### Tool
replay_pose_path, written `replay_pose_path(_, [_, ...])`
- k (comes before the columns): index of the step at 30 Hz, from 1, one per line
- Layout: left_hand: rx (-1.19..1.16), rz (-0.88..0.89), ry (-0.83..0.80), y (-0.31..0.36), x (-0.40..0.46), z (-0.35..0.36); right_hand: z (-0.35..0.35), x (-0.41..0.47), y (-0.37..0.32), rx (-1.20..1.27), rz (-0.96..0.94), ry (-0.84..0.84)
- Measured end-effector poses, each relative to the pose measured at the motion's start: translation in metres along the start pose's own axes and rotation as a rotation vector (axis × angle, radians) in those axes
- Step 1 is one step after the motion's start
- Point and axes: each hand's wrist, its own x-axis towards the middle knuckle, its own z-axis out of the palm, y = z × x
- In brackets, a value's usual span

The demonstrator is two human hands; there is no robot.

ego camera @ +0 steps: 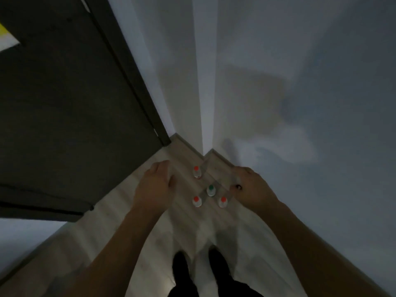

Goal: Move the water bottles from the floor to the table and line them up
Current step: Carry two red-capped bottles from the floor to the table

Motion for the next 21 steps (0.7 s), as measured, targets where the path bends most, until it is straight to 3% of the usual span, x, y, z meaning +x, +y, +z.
replay_pose_path(4, [0.07,0.088,-0.227,-0.044,0.066,0.107,0.085,0.079,0.03,-0.031,0.185,-0.094])
replay_pose_path(9, [0.265,0.233,-0.519,-0.121,0.128,0.298,0.252,0.175,0.107,-0.061,0.356,-0.218])
replay_pose_path(15, [0.349,0.18,-0.559,-0.213,0.163,0.52,0.436,0.25,0.236,-0.188,0.62,-0.267])
replay_pose_path(18, [0.374,0.143,-0.507,-0.246,0.174,0.593,0.492,0.27,0.291,-0.172,0.695,-0.262])
replay_pose_path(21, [0.307,0.234,-0.385,-0.262,0.178,0.63,0.519,0.281,0.317,-0.165,0.618,-0.112])
